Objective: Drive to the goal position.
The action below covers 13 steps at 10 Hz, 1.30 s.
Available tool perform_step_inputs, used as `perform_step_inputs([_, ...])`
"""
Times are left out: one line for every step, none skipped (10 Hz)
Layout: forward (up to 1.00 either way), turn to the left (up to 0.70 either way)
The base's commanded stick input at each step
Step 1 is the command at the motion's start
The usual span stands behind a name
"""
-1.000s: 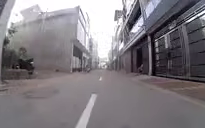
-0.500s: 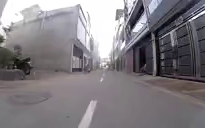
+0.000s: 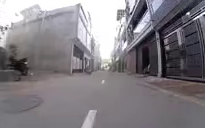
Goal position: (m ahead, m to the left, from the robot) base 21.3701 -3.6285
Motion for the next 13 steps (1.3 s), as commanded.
perform_step_inputs([0.85,0.00])
perform_step_inputs([0.85,0.00])
perform_step_inputs([0.85,0.00])
perform_step_inputs([0.85,0.00])
perform_step_inputs([0.85,-0.01])
perform_step_inputs([0.85,-0.05])
perform_step_inputs([0.85,-0.18])
perform_step_inputs([0.85,-0.31])
perform_step_inputs([0.85,-0.34])
perform_step_inputs([0.85,-0.13])
perform_step_inputs([0.85,0.00])
perform_step_inputs([0.85,0.00])
perform_step_inputs([0.85,0.00])
